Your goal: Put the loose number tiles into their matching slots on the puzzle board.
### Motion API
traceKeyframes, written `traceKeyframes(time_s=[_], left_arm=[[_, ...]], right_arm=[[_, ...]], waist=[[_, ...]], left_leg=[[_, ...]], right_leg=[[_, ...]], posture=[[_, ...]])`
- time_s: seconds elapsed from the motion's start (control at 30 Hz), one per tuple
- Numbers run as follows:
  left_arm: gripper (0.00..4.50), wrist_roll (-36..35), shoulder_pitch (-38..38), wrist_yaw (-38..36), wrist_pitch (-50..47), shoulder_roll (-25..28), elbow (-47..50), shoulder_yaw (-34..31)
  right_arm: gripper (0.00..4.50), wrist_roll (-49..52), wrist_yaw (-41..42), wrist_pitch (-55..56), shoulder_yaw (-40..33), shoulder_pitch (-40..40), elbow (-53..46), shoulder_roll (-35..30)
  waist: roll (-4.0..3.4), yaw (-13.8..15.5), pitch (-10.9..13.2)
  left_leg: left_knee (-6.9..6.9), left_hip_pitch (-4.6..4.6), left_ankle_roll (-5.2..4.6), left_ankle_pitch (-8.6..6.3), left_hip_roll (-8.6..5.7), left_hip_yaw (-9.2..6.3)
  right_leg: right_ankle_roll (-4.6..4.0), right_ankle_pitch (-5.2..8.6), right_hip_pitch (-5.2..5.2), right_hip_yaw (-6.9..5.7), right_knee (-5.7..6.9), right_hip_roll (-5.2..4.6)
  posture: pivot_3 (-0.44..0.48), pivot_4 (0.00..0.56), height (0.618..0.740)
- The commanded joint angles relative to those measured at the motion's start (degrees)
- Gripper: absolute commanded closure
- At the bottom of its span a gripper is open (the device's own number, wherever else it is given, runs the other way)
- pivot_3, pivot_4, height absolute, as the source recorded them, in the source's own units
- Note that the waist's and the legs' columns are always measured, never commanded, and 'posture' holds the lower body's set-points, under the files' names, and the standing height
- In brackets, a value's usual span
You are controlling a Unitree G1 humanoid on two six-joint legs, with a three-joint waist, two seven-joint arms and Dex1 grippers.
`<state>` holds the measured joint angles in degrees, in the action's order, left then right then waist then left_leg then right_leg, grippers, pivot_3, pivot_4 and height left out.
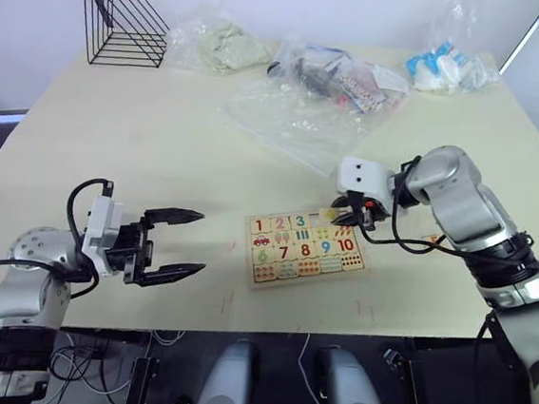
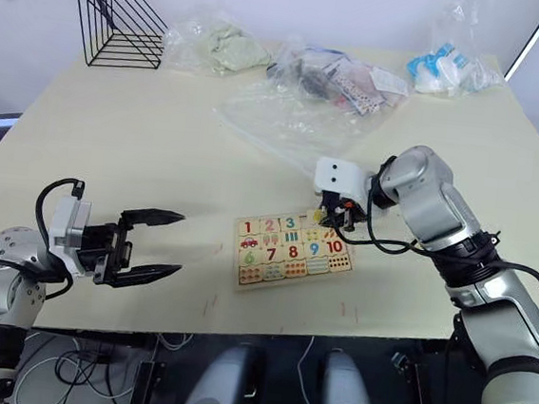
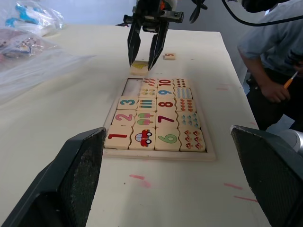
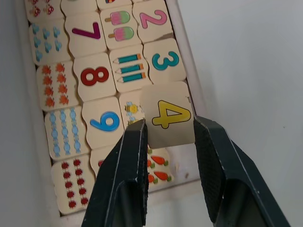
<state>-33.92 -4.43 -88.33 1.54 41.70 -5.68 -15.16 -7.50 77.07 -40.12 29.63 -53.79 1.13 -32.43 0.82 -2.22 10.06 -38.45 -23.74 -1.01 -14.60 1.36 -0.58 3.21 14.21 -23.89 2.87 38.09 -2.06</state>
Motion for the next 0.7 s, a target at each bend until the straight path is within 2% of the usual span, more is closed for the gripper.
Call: traceKeyframes(time_s=[0.03,0.37,0.7], left_arm=[[0.0,-0.9,-0.1,0.0,0.4,0.6,1.2,-0.9],[0.0,-0.9,0.8,0.5,0.8,0.2,1.8,-1.1],[0.0,-1.3,2.0,1.2,1.0,0.0,2.7,-1.3]], right_arm=[[3.64,-1.7,-1.2,-3.1,2.3,-3.6,-0.4,1.1],[3.64,-5.0,-2.2,-2.7,8.4,-5.9,2.9,2.1],[3.64,-6.2,-2.2,-0.7,9.6,-6.6,4.4,2.9]], waist=[[0.0,-0.1,0.0],[0.0,-0.1,0.0],[0.0,-0.1,0.0]], left_leg=[[0.01,0.0,0.0,0.0,0.0,0.0],[0.03,-0.02,0.0,0.0,-0.03,0.0],[0.03,-0.02,0.0,0.0,-0.03,-0.01]], right_leg=[[0.0,0.0,0.0,0.0,0.0,0.0],[0.0,0.0,0.0,-0.06,-0.01,-0.01],[0.0,0.0,0.0,-0.07,-0.01,-0.01]], posture=[[0.0,0.15,0.74],[0.0,0.15,0.74],[0.0,0.15,0.74]])
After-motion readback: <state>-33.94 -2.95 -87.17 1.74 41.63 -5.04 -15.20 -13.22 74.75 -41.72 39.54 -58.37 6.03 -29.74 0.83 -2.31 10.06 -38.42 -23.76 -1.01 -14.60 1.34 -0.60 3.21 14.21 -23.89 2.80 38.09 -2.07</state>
